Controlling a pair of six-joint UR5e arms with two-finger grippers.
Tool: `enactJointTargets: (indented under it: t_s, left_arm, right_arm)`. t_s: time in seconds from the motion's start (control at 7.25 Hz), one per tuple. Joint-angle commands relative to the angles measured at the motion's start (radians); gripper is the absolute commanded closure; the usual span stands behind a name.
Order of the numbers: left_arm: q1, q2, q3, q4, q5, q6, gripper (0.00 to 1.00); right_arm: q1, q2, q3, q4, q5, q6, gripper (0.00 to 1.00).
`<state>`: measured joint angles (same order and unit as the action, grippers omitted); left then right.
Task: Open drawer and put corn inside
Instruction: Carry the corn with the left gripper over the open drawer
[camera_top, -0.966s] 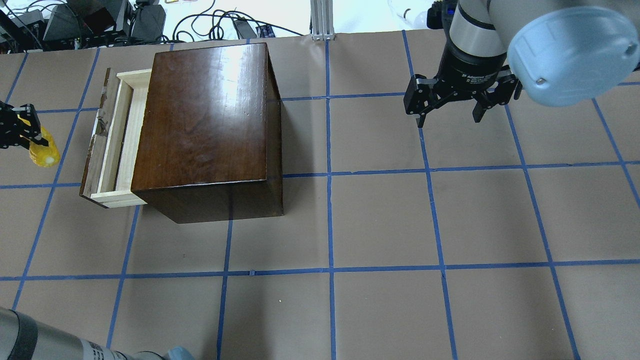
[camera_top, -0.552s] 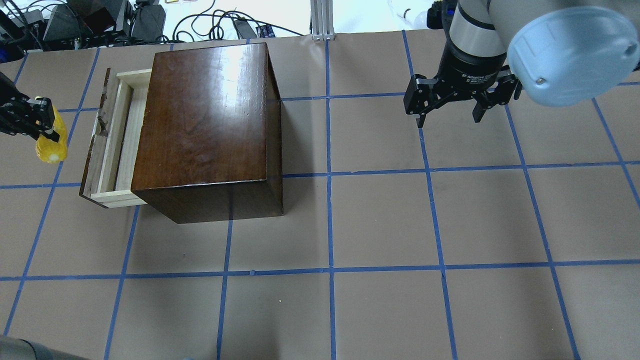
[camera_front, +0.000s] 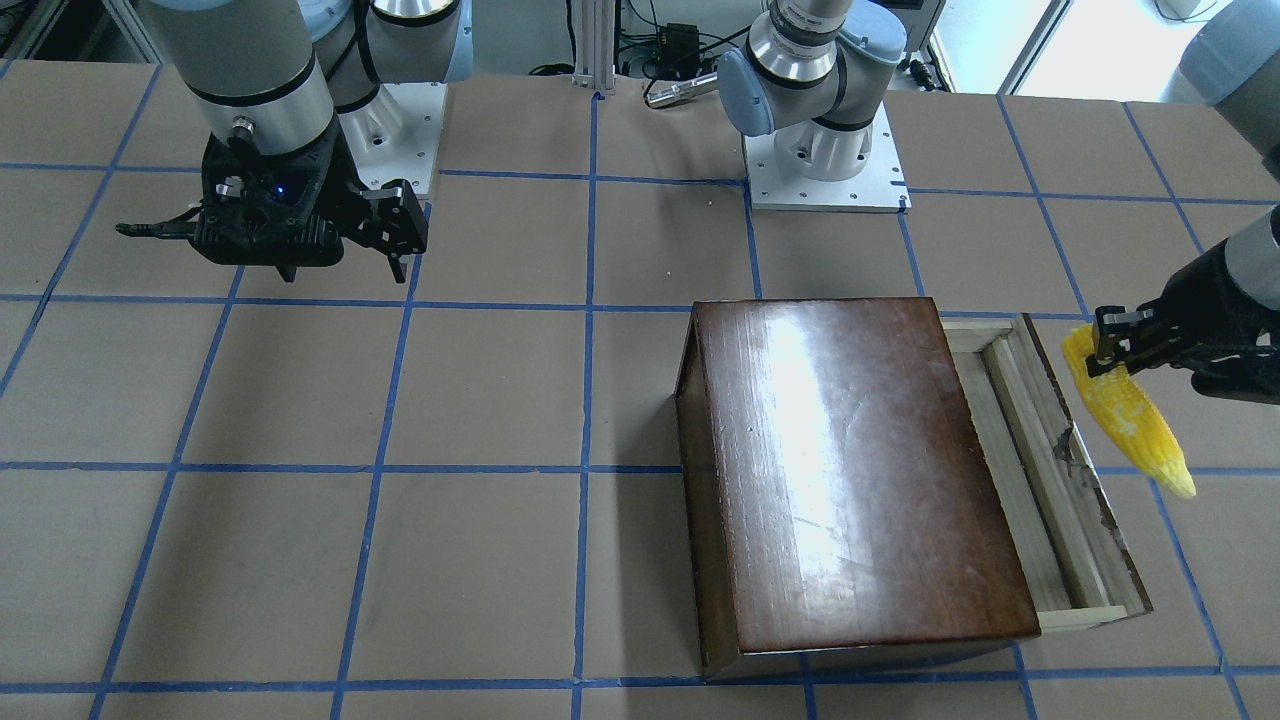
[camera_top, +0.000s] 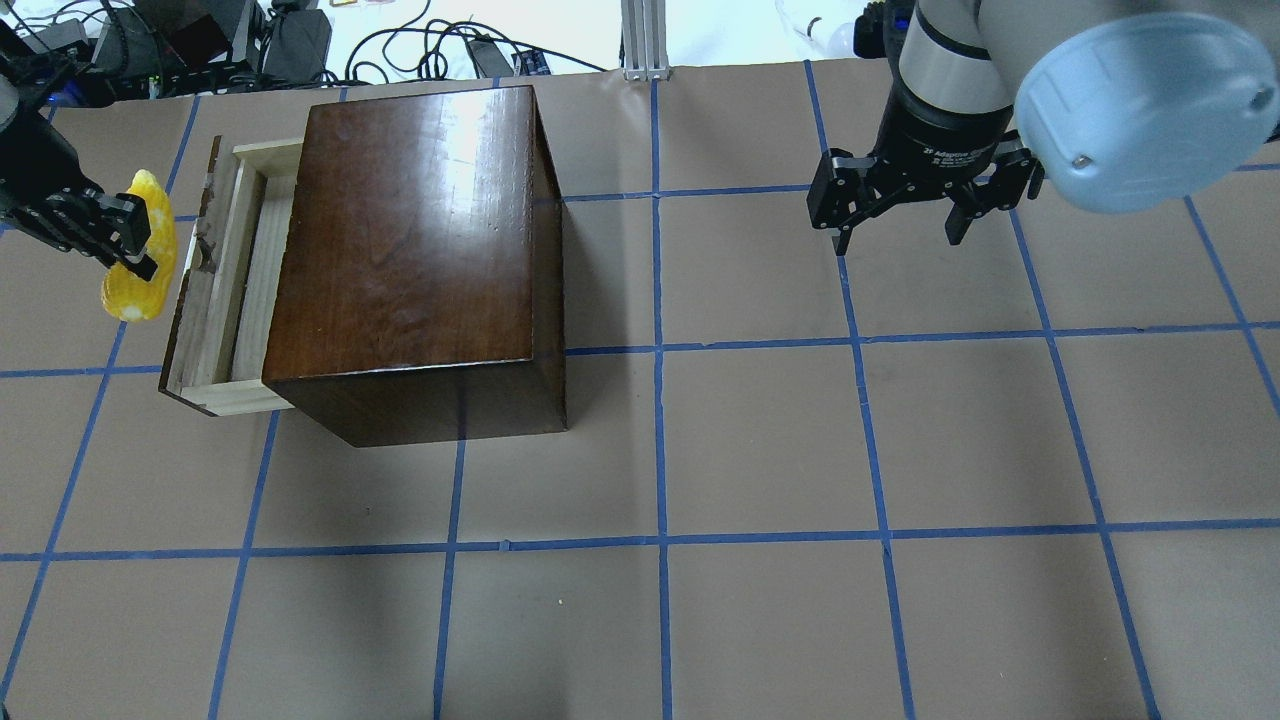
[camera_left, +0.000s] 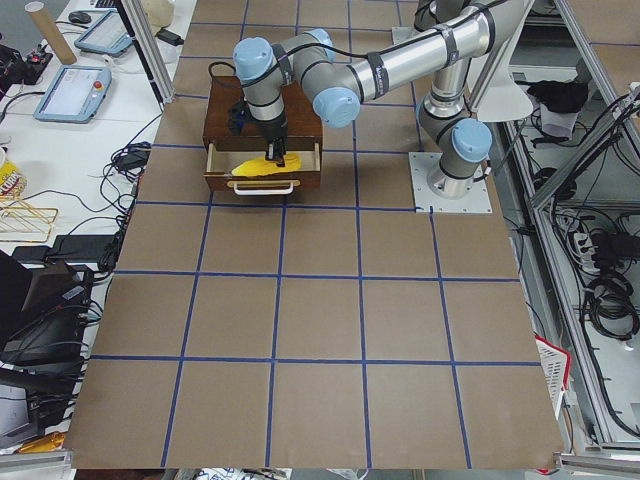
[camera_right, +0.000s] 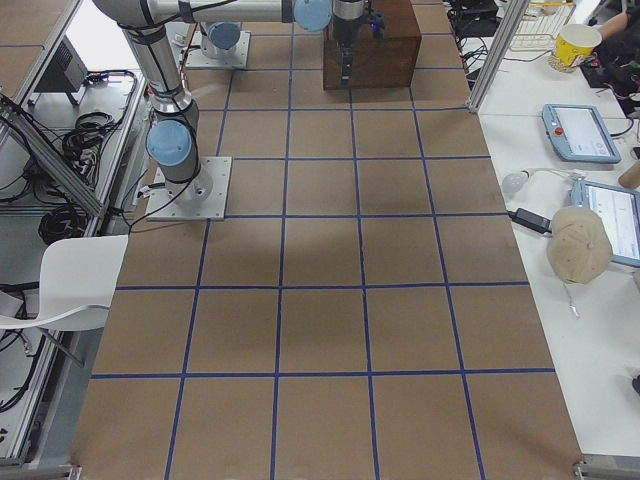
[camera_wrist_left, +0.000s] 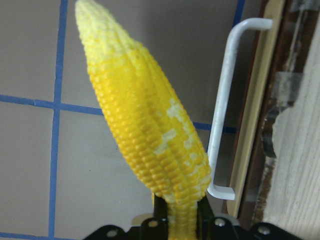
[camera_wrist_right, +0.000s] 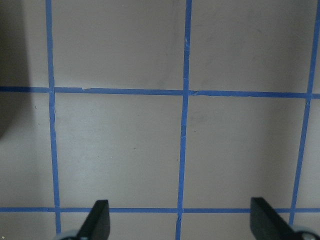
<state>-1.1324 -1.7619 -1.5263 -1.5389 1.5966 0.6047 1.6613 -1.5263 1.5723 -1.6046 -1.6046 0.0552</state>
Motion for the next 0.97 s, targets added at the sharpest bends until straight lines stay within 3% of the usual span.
enactJointTargets:
  t_s: [0.0,0.41,0.55,0.69,0.83]
  left_arm:
    - [-0.038,-0.008,-0.021,0.003,-0.015,0.102,0.9]
    - [-0.084,-0.024,-0.021,0.032,-0.014,0.106,0.87]
    - [-0.083,-0.027,-0.025,0.039,-0.012,0.106,0.77]
    - [-0.081,-0.028,-0.031,0.057,-0.014,0.101,0.56]
    - [-0.082,-0.028,-0.032,0.072,-0.026,0.099,0.2]
  right_arm:
    - [0.0,0.0,0.0,0.0,0.0,0.0,0.0]
    - [0.0,0.0,0.0,0.0,0.0,0.0,0.0]
    - [0.0,0.0,0.0,0.0,0.0,0.0,0.0]
    - [0.0,0.0,0.0,0.0,0.0,0.0,0.0]
    - [0.0,0.0,0.0,0.0,0.0,0.0,0.0]
